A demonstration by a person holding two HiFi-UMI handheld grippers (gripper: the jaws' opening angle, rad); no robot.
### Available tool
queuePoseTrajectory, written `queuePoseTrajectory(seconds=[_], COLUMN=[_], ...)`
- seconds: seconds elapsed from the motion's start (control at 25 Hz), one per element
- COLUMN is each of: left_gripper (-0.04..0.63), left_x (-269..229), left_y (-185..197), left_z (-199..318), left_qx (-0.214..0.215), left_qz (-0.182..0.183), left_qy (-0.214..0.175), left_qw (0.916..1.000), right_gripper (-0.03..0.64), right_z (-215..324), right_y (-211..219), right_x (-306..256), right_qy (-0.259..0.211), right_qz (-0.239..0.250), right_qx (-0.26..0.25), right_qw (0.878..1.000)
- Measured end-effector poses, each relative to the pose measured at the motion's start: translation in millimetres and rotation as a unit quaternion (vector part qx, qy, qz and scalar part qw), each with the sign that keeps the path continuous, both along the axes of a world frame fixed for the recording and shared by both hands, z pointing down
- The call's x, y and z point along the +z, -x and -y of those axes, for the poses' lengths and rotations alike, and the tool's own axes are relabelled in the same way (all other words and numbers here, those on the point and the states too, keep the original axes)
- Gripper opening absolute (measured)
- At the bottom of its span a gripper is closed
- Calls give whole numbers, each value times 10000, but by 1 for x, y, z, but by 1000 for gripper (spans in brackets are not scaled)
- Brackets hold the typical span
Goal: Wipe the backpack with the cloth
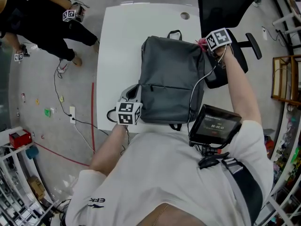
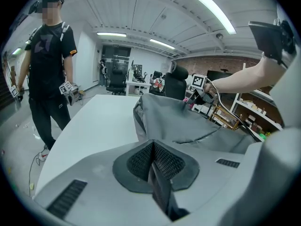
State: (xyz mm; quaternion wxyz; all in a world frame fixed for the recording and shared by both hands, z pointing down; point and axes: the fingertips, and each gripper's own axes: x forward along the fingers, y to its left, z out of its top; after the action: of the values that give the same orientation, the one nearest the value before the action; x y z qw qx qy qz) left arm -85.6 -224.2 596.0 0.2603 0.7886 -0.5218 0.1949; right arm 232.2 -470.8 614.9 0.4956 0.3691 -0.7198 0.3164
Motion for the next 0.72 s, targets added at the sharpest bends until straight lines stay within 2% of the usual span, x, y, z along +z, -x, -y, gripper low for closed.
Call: queuePoseTrajectory(seconds=[0.4,0.56,0.72], left_gripper=[3,3,3], left_x=[-1,-5,-13], left_y=[-11,-9,-4], left_z=[-4,-3,-2], left_qx=[76,185,179], left_qz=[24,-34,-115], left_qy=[-114,-219,-396], left_qw=[9999,9996,9990], right_gripper=[127,127,127], right_z=[-49,-66,-86], right_y=[-37,-44,-38], right_x=[-7,-24,-49], right_qy=[-276,-714,-1325], right_qz=[281,614,1106], right_qx=[544,945,1282], right_qw=[9977,9911,9766])
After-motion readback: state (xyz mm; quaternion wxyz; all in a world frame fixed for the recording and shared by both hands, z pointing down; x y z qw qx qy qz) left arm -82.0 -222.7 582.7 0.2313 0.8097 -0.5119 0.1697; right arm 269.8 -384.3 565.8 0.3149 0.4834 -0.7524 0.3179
